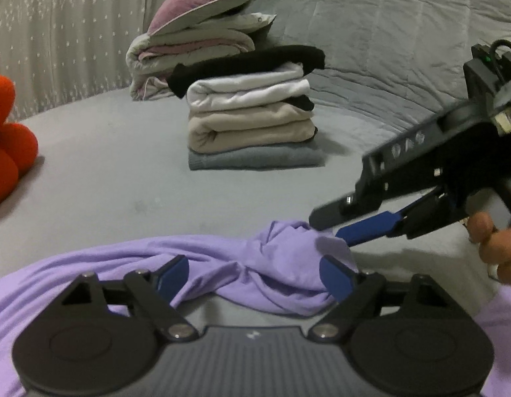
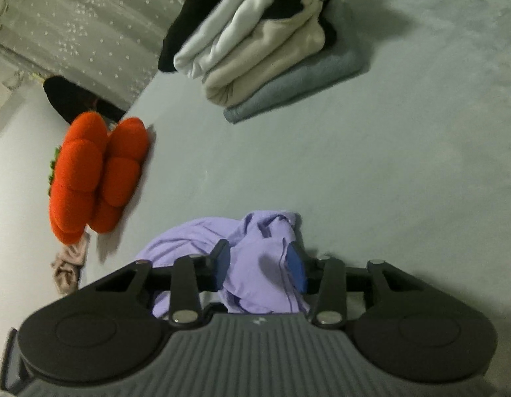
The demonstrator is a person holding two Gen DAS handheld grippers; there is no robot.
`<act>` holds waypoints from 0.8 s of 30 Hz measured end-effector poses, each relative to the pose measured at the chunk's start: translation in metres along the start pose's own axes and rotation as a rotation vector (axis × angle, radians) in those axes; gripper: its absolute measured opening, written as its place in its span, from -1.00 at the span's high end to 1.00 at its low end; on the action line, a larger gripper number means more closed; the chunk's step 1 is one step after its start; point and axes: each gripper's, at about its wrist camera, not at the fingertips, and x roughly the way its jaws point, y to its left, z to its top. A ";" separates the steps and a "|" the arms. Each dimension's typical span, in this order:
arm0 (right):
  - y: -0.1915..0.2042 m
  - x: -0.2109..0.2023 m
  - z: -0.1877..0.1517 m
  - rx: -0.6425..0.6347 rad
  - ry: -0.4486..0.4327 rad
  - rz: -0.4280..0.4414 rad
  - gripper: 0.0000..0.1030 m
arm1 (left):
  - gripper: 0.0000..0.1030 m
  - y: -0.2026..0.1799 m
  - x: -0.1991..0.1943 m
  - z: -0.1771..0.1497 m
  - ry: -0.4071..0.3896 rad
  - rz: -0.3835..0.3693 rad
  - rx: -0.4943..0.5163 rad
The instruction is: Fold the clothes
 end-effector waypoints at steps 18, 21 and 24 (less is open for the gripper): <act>-0.028 -0.083 0.030 -0.038 -0.484 -0.368 0.93 | 0.87 0.001 0.021 -0.007 0.085 -0.001 0.157; -0.040 -0.093 0.036 0.001 -0.520 -0.363 0.93 | 0.95 0.005 0.014 -0.004 0.078 0.000 0.149; -0.047 -0.102 0.038 0.018 -0.536 -0.365 0.93 | 0.96 0.007 0.000 -0.002 0.057 -0.006 0.143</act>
